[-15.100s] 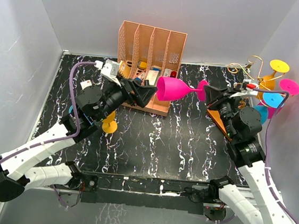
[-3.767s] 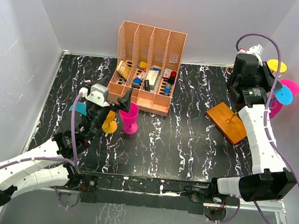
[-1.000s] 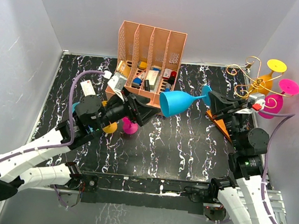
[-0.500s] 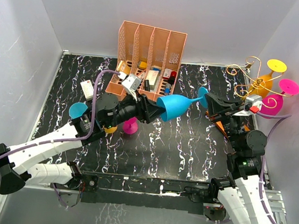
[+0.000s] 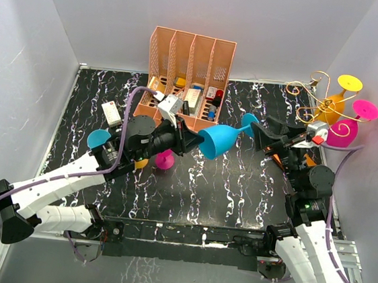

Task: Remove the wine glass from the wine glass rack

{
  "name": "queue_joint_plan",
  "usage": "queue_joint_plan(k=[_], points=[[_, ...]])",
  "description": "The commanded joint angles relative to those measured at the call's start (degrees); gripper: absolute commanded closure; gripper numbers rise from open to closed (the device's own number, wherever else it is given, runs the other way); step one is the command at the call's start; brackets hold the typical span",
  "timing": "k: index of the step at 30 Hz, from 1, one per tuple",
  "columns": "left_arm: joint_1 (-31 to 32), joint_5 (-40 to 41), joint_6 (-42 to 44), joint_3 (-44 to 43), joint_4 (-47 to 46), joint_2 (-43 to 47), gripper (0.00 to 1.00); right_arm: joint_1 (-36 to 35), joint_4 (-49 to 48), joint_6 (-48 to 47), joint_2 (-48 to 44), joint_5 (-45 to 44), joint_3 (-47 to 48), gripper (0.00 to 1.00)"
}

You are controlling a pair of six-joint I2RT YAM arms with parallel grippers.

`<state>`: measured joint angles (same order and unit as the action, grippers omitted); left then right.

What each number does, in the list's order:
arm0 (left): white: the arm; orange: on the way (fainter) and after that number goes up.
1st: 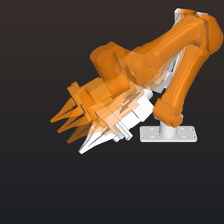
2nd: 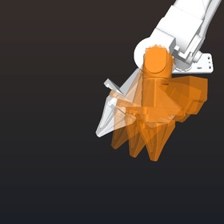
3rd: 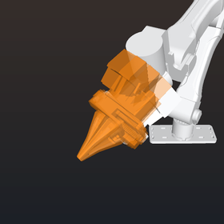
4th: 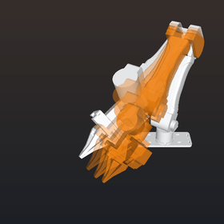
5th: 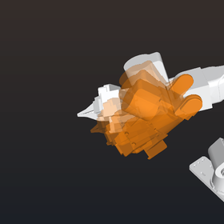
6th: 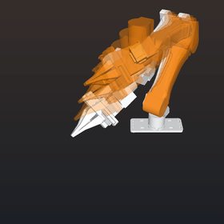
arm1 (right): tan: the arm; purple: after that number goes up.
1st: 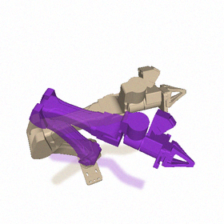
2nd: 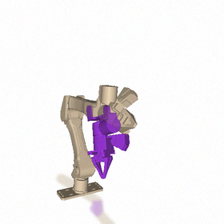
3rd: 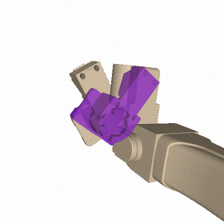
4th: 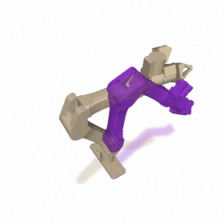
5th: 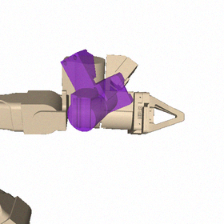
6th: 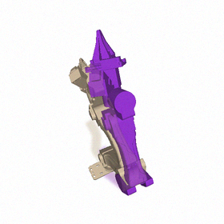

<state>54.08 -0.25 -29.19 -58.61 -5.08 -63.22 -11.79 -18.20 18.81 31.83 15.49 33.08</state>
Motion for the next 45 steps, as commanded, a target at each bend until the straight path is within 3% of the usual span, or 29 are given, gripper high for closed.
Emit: queue_joint_plan(k=[1, 6, 15, 26, 35, 45], points=[[-0.20, 0.56, -0.58, -3.57, 8.48, 1.93, 1.00, -1.42, -2.78, -3.60, -0.63, -0.64, 0.75, 0.30], [-0.13, -1.14, -0.87, -6.59, 23.96, 4.17, 1.00, -2.88, -1.94, -5.80, -0.55, -3.06, 0.96, 0.14], [-0.20, -3.20, -13.05, -4.35, 50.26, 8.78, 1.00, -3.84, -1.46, -7.12, -0.39, -5.92, 0.44, 0.09], [-0.18, 15.81, -36.57, -9.30, 84.12, 10.30, 1.00, -3.81, 0.12, -7.21, 2.90, -8.36, 1.99, 0.09], [-0.20, 22.56, -41.26, -10.00, 87.01, 9.25, 1.00, -3.88, 0.63, -6.90, 3.71, -10.85, 1.72, 0.10], [-0.28, 24.49, -45.47, -7.34, 87.00, 8.72, 1.00, -4.31, 1.50, -7.72, 3.14, -12.18, 1.89, 0.10]])
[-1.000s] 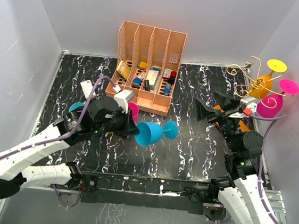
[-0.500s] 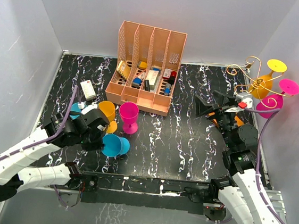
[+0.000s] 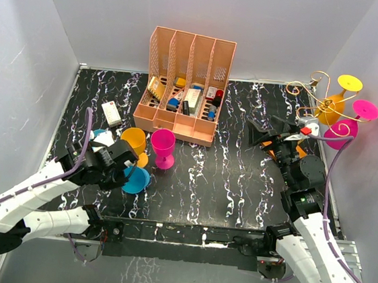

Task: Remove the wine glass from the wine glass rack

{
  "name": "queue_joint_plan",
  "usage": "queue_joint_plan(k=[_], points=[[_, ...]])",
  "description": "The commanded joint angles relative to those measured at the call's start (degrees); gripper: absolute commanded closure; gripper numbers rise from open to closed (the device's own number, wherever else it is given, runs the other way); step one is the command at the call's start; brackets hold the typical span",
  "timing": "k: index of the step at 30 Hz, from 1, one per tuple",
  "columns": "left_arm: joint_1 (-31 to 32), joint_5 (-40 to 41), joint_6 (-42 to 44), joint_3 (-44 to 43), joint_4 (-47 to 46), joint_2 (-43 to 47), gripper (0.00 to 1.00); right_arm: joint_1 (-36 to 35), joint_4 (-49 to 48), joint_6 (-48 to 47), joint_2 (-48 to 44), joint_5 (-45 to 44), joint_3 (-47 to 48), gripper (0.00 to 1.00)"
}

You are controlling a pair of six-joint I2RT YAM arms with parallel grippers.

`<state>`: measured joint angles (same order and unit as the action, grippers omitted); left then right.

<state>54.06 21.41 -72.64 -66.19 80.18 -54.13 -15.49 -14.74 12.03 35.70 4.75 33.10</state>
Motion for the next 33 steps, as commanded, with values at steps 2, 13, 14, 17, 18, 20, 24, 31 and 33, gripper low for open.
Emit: queue_joint_plan(k=[2, 13, 14, 17, 18, 20, 24, 31, 33], points=[[-0.34, 1.79, -2.67, 1.33, 1.74, -0.97, 1.00, -0.85, -1.94, -1.00, -0.80, -1.67, 1.79, 0.10], [-0.35, -0.48, -8.29, 5.47, 1.73, 0.45, 1.00, -3.32, -2.54, -2.44, -0.63, -3.70, 0.74, 0.09], [-0.34, -0.45, -8.70, 5.61, 1.74, 0.72, 1.00, -3.59, -2.54, -2.71, -0.68, -3.96, 0.66, 0.09], [-0.35, -0.23, -9.78, 5.75, 1.73, 1.20, 1.00, -4.27, -2.55, -3.54, -1.09, -5.02, 0.40, 0.09], [-0.31, -0.15, -9.86, 5.79, 1.73, 1.19, 0.99, -4.52, -2.56, -3.79, -1.22, -5.26, 0.32, 0.09], [-0.32, -0.09, -9.88, 5.66, 1.76, 1.30, 0.94, -4.81, -2.61, -4.09, -1.48, -5.63, 0.30, 0.08], [-0.34, 0.90, -9.88, 5.05, 1.74, 1.34, 0.84, -5.11, -2.62, -4.43, -1.75, -5.74, 0.30, 0.08], [-0.33, 2.63, -9.94, 4.14, 1.73, 0.79, 0.73, -5.18, -2.59, -4.78, -1.97, -6.08, 0.14, 0.08], [-0.34, 3.27, -9.75, 3.57, 1.65, 0.93, 0.66, -5.21, -2.62, -4.74, -1.87, -6.01, 0.19, 0.08]])
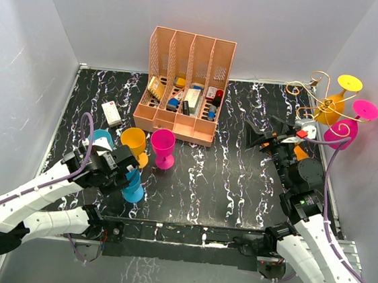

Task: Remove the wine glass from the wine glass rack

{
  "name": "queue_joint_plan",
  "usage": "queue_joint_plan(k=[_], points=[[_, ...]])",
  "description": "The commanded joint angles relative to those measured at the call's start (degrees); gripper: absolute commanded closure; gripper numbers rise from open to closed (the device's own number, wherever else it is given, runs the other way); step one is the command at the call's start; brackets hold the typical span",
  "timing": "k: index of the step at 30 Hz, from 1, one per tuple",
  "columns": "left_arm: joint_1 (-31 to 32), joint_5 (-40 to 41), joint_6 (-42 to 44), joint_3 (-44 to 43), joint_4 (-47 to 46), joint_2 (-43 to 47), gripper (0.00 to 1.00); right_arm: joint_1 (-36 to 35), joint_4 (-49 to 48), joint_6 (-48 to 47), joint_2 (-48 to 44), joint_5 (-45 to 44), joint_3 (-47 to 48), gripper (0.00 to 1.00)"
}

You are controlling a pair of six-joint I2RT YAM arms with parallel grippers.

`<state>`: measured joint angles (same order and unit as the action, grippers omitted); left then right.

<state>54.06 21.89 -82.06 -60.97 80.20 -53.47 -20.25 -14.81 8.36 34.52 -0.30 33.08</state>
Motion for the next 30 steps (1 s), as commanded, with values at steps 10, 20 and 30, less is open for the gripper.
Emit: queue_joint_plan(k=[10, 20, 30], points=[[-0.32, 10.67, 5.18, -9.27, 1.62, 3.02, 0.29, -0.73, -2.10, -1.85, 0.81, -0.81, 1.18, 0.09], [-0.36, 21.91, 38.72, -20.22, -21.23, 2.53, 0.11, -0.82, 0.11, -2.00, 5.70, 2.39, 5.02, 0.09], [-0.29, 15.36, 77.36, -5.70, -94.84, -4.92, 0.03, -0.76, 8.40, 0.34, 13.83, 8.83, 13.00, 0.11]])
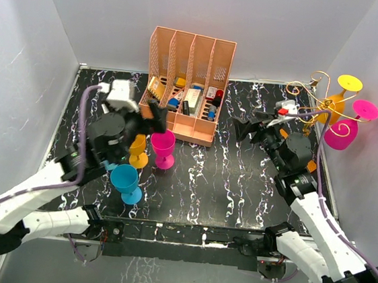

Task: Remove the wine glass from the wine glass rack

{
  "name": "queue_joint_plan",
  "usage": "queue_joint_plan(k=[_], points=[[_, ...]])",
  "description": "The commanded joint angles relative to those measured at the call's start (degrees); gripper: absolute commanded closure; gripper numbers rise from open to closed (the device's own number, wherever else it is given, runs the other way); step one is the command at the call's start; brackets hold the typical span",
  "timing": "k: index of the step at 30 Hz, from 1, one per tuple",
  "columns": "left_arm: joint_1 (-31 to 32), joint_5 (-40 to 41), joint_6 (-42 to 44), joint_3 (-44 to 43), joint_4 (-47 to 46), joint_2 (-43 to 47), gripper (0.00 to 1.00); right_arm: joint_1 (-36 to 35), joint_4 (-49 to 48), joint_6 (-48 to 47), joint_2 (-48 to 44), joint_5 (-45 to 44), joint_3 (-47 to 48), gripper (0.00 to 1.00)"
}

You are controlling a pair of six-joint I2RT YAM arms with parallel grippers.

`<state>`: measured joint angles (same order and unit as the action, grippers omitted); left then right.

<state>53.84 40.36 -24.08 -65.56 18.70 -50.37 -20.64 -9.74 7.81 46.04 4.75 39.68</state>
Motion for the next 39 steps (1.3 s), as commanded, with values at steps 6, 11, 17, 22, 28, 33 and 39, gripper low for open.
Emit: queue_joint_plan(k=[6, 11, 17, 22, 28, 33, 39], points=[[-0.55, -4.17, 31.40, -4.85, -48.64, -19.30, 0.03, -0.40, 13.39, -0.32, 7.48, 3.20, 15.70, 0.12], [-5.76, -3.70, 27.81, -1.77, -49.79, -19.63, 0.03, -0.43, 19.67, -2.77, 11.34, -4.41, 23.93, 0.16], [-21.28, -17.15, 11.95, -0.86, -38.29, -18.72, 0.03, -0.38, 30.89, -6.11, 22.11, -16.70, 40.63, 0.15], [-23.38, -24.30, 14.63, 4.84, -41.69, -16.25, 0.03, -0.22, 38.13, -9.42, 33.64, -27.99, 55.13, 0.11], [-20.97, -22.19, 20.96, 8.83, -44.92, -14.61, 0.03, 7.40, 41.02, -13.52, 44.40, -38.11, 69.14, 0.09], [-15.69, -19.46, 26.93, 11.59, -47.84, -13.92, 0.03, 16.14, 41.65, -7.75, 46.67, -32.27, 73.12, 0.13], [-9.63, -18.80, 28.96, 13.43, -49.99, -12.30, 0.03, 24.47, 41.20, -4.55, 44.92, -29.18, 71.37, 0.14]])
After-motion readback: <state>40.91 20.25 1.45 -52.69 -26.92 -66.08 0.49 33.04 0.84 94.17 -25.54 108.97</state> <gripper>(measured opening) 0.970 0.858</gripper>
